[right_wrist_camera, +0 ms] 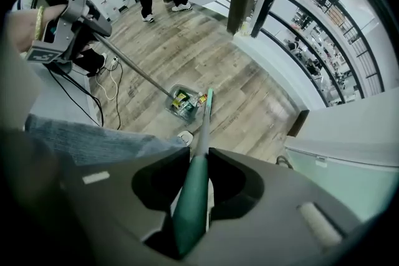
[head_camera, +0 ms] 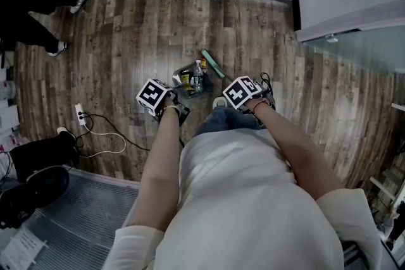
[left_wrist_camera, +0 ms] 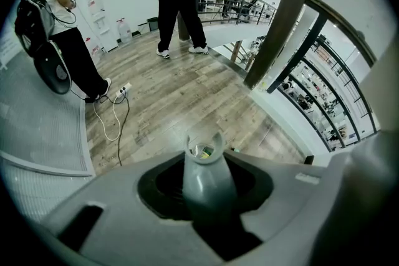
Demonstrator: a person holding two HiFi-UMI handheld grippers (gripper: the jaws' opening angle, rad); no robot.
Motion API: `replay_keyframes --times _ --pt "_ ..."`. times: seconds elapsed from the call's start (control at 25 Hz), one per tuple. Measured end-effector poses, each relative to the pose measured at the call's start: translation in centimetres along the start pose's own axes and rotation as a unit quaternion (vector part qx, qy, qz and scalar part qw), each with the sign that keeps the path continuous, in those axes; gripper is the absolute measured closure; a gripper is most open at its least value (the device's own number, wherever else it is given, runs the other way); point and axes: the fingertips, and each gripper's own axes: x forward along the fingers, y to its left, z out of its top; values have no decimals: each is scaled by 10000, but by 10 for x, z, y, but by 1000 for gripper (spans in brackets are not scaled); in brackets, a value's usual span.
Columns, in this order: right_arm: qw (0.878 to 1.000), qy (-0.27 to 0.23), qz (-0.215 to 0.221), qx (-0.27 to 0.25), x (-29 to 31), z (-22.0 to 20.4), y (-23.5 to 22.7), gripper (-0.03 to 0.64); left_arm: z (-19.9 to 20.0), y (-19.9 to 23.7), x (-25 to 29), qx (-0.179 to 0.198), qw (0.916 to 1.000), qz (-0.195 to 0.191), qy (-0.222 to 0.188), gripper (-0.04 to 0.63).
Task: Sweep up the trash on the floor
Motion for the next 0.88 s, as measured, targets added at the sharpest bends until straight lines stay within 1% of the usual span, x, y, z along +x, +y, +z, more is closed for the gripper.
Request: replay_keyframes --times 0.16,0.36,0.52,0.6,0.72,0.88 --pt "9998 11 83 192 1 -8 12 520 0 0 2 16 10000 -28 13 495" --pt "9952 57 457 868 -2 -19 29 520 0 1 1 15 10000 -7 -9 495" --pt "9898 50 740 1220 -1 -26 36 520 -1 -2 -1 17 10000 2 -23 494" --pt "9882 23 785 1312 0 -28 38 521 -2 -2 -1 18 10000 -5 -20 494" --pt "9887 38 803 1265 0 -32 41 520 -3 -1 -1 24 10000 -16 -52 494" --pt "9863 34 962 1341 -2 -36 46 521 -3 -2 -1 23 10000 -22 -69 491"
